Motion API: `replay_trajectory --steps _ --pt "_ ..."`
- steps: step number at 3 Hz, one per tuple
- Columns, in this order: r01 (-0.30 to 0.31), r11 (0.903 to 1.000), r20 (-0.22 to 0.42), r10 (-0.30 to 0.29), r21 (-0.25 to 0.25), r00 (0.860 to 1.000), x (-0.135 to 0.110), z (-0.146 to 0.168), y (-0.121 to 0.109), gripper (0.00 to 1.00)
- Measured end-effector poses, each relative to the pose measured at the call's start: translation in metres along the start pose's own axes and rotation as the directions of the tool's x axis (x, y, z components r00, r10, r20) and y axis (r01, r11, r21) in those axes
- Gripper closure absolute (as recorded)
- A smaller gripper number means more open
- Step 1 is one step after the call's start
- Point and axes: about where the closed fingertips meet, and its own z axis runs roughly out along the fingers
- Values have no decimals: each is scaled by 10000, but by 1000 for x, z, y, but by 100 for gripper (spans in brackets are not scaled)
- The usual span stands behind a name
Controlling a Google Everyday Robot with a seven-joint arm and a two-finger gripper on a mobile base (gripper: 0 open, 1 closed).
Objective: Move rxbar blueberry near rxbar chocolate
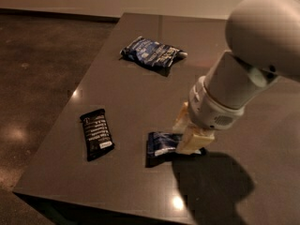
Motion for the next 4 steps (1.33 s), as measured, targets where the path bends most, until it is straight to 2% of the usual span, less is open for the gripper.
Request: replay_trajectory --steps 1,2,3,4 --pt "426 9990 621 -418 -119 9972 -37 10 -17 100" --pt "784 9967 1129 -755 -210 9907 -69 17 -33 87" --pt "1066 9941 1420 -1026 -207 9845 -90 23 -48 64" --pt "1363 9907 1508 -1352 30 9793 -100 27 -62 40"
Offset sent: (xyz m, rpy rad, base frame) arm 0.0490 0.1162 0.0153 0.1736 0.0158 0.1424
